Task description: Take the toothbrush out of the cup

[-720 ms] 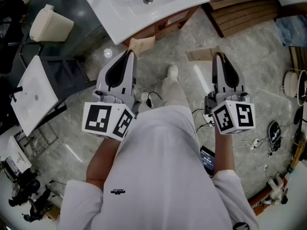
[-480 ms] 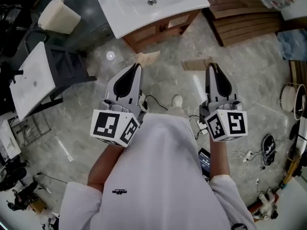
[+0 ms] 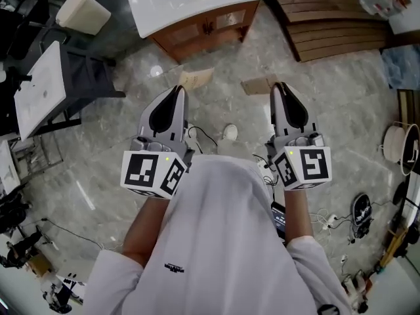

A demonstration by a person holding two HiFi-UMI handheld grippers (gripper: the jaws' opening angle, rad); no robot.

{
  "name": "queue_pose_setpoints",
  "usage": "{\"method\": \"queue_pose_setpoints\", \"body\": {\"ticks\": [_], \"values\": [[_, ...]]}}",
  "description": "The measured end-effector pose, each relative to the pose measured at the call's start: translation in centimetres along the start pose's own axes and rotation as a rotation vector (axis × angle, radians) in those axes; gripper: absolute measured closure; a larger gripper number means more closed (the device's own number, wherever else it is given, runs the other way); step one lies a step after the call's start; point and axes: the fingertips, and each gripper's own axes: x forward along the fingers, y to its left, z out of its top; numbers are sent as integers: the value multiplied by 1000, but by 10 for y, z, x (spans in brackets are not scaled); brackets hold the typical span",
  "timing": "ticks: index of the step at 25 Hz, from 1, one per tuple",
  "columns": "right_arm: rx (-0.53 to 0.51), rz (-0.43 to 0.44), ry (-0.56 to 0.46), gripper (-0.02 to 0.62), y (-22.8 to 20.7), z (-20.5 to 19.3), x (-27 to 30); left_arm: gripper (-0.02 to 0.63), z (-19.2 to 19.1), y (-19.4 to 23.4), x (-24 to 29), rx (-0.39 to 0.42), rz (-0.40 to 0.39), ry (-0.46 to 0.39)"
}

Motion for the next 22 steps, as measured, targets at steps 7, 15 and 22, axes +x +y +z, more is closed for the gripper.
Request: {"method": "queue_pose_setpoints", "body": {"ticks": [7, 15, 22], "values": [[-20, 26, -15, 568, -25, 6, -27, 600, 2, -31, -1, 38, 28, -11], [-43, 61, -16, 568, -51, 5, -29, 600, -5, -45, 11, 31, 64, -23], [-46, 74, -10, 568, -71, 15, 12, 600, 6, -34, 57, 27, 62, -21]]}}
